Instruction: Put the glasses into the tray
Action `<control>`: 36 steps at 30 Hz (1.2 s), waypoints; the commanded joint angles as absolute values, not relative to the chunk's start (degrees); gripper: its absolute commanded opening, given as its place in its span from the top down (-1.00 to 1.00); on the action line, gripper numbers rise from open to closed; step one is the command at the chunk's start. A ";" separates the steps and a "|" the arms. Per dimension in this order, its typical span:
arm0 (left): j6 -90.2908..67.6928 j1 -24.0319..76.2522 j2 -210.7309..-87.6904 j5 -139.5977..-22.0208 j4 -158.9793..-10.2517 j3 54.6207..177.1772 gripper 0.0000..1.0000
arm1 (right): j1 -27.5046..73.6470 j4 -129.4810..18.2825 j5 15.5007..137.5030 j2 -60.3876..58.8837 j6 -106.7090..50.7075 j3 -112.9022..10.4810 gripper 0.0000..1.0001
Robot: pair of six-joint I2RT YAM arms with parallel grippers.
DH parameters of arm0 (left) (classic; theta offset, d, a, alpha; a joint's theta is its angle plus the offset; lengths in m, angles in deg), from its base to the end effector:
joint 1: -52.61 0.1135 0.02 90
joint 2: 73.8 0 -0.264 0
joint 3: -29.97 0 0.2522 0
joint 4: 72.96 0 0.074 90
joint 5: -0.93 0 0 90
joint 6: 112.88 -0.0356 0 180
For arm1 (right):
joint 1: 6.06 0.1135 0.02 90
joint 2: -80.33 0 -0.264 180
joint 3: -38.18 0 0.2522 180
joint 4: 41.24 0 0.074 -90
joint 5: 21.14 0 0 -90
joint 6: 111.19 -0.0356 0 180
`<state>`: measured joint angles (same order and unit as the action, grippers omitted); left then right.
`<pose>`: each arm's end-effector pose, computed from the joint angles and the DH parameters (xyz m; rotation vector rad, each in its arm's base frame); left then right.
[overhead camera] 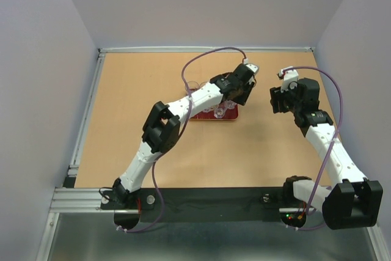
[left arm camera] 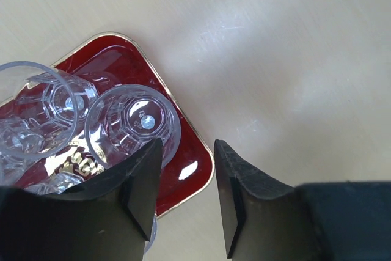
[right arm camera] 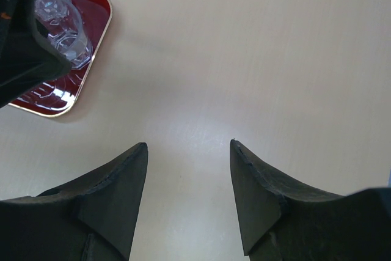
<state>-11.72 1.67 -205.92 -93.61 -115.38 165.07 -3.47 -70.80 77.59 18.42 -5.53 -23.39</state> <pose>0.3383 -0.4125 0.2529 0.7429 2.1801 -0.4827 0.2421 0.0164 0.2905 -0.4214 2.0431 0.0208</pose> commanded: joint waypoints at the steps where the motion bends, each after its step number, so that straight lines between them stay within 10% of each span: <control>1: -11.19 1.11 -196.87 -93.81 -114.85 166.08 -0.04 | -4.03 -67.49 76.68 19.16 -5.54 -21.98 -0.23; 13: -13.47 1.28 -170.00 -100.05 -100.26 140.17 -0.46 | -4.47 -66.96 78.00 20.21 -5.37 -21.72 -0.25; 25: -18.04 14.37 -131.14 -105.59 -91.12 105.01 -0.97 | -8.43 -65.99 82.66 22.93 -6.07 -21.02 -0.81; 36: -21.39 18.24 -107.48 -119.56 -86.98 84.96 -0.97 | -10.27 -66.08 84.86 28.73 -8.53 -18.56 -1.00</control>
